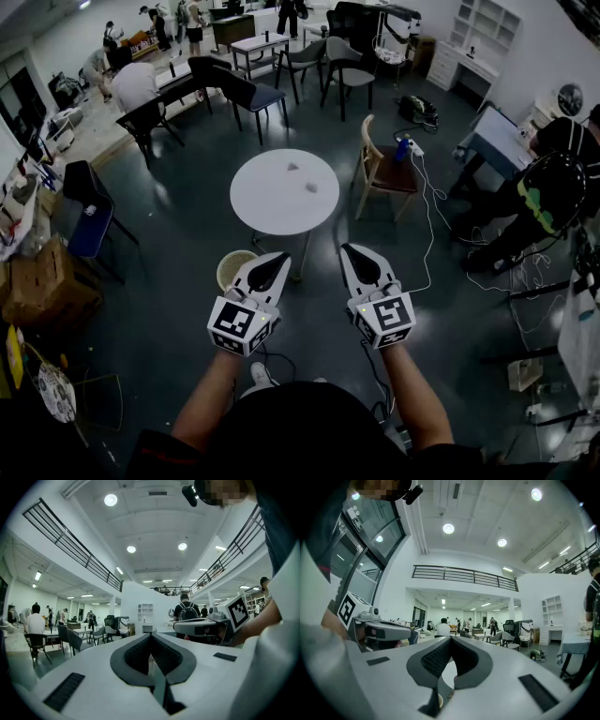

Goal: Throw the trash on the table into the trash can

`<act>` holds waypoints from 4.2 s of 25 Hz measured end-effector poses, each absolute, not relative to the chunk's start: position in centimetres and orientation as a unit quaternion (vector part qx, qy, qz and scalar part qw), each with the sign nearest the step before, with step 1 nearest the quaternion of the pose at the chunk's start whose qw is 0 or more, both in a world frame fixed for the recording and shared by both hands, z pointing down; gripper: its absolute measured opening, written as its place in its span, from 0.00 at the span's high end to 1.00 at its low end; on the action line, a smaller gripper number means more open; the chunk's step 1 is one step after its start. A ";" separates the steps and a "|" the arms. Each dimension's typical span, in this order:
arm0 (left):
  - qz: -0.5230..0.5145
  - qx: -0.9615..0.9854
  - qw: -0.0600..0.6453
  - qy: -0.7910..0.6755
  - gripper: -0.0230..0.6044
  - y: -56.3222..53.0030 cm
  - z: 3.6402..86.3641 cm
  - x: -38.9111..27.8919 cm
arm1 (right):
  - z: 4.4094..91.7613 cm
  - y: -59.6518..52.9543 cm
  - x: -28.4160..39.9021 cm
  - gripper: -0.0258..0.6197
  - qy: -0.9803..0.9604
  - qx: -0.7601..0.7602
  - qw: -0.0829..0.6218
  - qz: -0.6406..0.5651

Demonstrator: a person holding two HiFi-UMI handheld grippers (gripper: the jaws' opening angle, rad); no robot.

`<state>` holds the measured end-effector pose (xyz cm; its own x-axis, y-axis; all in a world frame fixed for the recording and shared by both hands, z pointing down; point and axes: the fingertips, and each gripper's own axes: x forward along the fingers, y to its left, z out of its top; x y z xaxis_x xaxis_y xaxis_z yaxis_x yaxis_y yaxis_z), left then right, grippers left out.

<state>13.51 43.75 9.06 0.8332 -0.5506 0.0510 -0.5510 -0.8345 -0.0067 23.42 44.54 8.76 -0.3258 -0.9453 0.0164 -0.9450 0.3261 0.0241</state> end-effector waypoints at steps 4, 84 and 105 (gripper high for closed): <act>0.027 0.956 0.004 -0.291 0.94 45.2 9.4 15.0 | 9.0 46.0 24.7 0.93 -0.817 0.577 0.005 -0.001; 0.095 0.898 0.201 -0.381 0.94 -2.2 27.8 15.0 | 37.0 -5.8 31.7 0.93 -0.792 0.548 0.175 0.205; 0.155 0.851 0.268 -0.423 0.94 -3.7 38.2 16.0 | 56.2 -15.4 34.8 0.73 -0.755 0.511 0.299 0.282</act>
<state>16.05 -3.68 38.23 0.5934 -0.6378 0.4910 -0.8041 -0.4979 0.3249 34.75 -15.38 56.22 -0.2983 -0.6038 0.7392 -0.9404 0.3185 -0.1193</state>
